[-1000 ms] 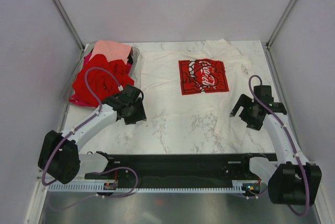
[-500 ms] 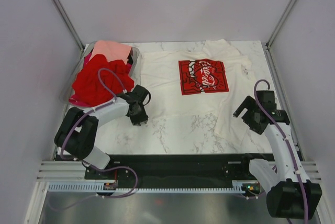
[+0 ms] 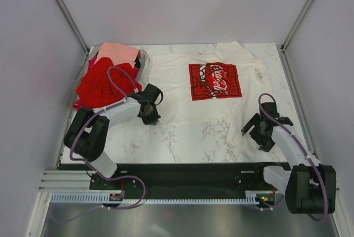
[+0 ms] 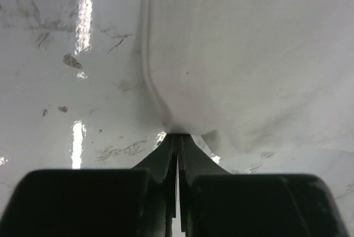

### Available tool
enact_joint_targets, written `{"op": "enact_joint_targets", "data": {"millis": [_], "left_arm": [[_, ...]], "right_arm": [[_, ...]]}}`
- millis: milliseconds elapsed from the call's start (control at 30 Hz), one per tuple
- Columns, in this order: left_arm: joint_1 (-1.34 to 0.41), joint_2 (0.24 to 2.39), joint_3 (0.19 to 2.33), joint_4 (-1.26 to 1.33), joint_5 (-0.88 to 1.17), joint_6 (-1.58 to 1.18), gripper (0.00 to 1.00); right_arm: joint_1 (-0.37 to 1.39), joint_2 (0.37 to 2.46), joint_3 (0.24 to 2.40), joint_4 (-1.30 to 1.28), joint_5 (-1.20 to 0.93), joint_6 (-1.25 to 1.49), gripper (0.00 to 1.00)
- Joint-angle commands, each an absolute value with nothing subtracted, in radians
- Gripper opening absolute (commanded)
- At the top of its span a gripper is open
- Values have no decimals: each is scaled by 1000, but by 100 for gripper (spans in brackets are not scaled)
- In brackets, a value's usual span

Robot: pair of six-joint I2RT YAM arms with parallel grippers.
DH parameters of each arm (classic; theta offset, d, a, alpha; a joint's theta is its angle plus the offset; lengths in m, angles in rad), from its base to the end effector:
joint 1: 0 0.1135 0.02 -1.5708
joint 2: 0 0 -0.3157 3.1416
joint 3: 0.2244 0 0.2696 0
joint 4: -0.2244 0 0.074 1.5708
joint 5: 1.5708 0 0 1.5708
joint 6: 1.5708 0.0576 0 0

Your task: Fold and stack the t-shirts

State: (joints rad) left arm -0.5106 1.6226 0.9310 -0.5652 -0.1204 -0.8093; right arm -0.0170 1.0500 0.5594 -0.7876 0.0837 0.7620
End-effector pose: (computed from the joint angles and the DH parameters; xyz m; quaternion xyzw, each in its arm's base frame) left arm 0.2804 -0.1492 0.1826 -0.1560 0.9735 -0.0487 0.1597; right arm 0.1608 -0.0076 0.1906 0.3810 0.9121 0.0145 0.1507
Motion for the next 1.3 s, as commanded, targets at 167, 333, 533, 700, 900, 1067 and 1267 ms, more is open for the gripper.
{"op": "enact_joint_targets", "data": {"millis": [167,333,533,700,900,1067,1267], "left_arm": [[-491,1624,979,-482,-117,-793,2],[-483,1611,976,-483,-104,-796,2],[-483,1562,970,-498,-92,-810,2],[-483,1490,944,-528,-89,-824,2],[-480,1326,894,-627,-127,-836,2],[-474,1206,894,-724,-150,-812,2],[-463,1128,848,-750,-131,-805,4]], "right_arm": [[34,1111,480,-656,118,821,77],[38,1052,521,-716,140,830,59],[38,1008,523,-726,135,818,8],[38,947,561,-787,146,822,0],[22,858,660,-914,163,838,0],[-47,799,710,-988,164,807,0],[-104,729,797,-1055,189,770,0]]}}
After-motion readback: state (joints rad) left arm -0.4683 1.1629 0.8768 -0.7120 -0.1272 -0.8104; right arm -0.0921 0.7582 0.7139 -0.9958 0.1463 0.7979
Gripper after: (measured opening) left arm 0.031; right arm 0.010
